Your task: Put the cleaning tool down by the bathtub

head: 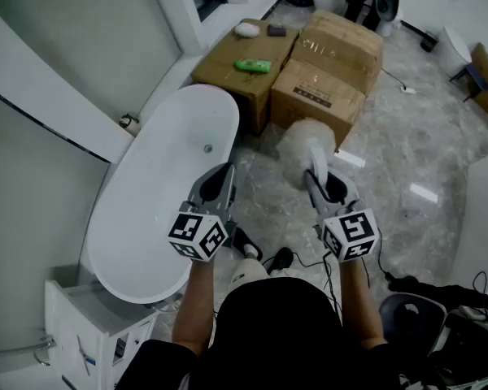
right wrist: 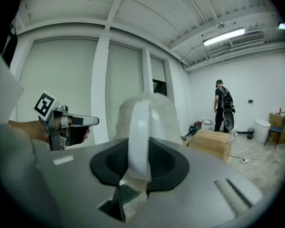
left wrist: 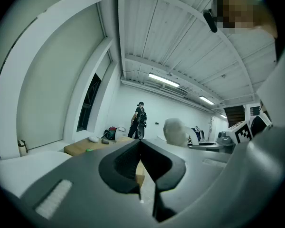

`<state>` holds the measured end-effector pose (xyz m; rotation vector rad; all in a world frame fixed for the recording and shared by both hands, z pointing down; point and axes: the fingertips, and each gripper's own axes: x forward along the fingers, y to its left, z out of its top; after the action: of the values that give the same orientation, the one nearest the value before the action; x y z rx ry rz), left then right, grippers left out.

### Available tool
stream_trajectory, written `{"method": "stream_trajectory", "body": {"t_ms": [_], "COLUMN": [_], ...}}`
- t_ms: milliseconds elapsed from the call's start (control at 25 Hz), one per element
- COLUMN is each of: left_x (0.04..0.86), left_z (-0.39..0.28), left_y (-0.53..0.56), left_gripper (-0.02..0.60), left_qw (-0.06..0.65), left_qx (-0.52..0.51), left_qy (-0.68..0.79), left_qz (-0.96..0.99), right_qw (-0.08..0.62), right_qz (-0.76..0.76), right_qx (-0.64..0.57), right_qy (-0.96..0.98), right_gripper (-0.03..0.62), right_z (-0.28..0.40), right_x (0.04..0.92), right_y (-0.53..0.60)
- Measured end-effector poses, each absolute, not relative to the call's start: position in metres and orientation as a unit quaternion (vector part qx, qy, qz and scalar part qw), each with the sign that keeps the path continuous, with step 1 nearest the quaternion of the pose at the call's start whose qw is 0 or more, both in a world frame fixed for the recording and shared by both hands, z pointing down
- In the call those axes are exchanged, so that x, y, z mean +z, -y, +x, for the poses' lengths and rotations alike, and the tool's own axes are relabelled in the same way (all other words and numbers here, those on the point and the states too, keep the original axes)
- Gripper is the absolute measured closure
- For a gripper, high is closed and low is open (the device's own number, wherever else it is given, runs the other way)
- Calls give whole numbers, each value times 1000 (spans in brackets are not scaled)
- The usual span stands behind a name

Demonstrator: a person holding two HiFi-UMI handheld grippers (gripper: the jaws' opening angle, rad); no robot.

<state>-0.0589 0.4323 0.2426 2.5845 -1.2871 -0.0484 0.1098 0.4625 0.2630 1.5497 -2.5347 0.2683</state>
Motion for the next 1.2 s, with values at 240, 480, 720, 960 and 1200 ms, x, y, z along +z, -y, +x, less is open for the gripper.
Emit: {"method": "stream_trajectory", "body": {"t_ms": [240,480,720,960,1200], "left_x": [244,249,255,266,267], "left_z": [-47,-42,-49,-44,-44], "left_y": [-429,-434,-432,-404,-352], "left_gripper": [583,583,583,583,583], "left_qw": [123,128,122,127,134], "left_qx": [-8,0,7,7,2], "left_qy": [447,446,444,438,434], "left_qz": [886,886,888,890,891], "right_qw": [75,53,61,60,68], "right_qz": [518,533,536,543,545], "right_qx": [78,95,93,98,98], "right_qy": [849,839,837,832,830], "right_gripper": [501,500,500,500,500], "right_z": [123,134,128,133,129], "right_x": [256,261,267,274,268], "right_y": [-463,-463,-462,-440,-385]}}
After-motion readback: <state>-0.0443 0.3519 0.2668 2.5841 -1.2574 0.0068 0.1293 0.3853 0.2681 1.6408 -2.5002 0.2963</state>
